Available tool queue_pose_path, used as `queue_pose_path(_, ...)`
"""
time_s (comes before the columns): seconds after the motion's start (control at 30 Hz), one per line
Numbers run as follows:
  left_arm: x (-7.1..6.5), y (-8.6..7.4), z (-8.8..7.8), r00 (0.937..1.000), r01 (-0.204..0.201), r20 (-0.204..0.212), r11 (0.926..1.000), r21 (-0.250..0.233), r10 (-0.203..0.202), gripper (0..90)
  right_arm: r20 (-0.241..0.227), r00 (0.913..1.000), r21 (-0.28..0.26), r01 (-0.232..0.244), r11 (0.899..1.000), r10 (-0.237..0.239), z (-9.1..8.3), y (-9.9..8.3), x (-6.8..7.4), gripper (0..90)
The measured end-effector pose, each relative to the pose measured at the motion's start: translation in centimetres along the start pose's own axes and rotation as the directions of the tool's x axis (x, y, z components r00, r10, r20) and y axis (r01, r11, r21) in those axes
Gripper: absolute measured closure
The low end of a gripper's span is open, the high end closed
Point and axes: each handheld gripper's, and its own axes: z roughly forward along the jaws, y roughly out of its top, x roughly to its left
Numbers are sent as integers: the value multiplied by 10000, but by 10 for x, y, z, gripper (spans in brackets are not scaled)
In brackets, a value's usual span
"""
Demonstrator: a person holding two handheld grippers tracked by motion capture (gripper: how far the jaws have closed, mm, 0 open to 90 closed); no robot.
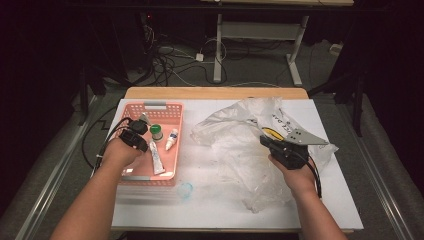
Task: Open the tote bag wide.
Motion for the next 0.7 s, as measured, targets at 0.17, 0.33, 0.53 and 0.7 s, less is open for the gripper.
queue_pose_path(0.17, -6, -8, -19, 9976, -278, 607, 9970, -729, 323, 877, -21, 10000, -5, -46, 10000, 46, -1, 0, 0, 900)
queue_pose_path(0.33, -30, -7, -20, 9870, -1067, 1086, 9884, -1077, 1184, 877, -24, 10000, -6, 53, 10000, -53, 0, 0, 0, 900)
queue_pose_path(0.53, -46, 1, -2, 9779, -1687, 1181, 9848, -408, 1724, 877, -38, 10000, 61, -27, 10000, 27, 1, -1, 0, 900)
queue_pose_path(0.7, -39, -1, 1, 9835, -1629, 818, 9865, 159, 1611, 877, -69, 10000, 54, -41, 10000, 41, 2, -2, 0, 900)
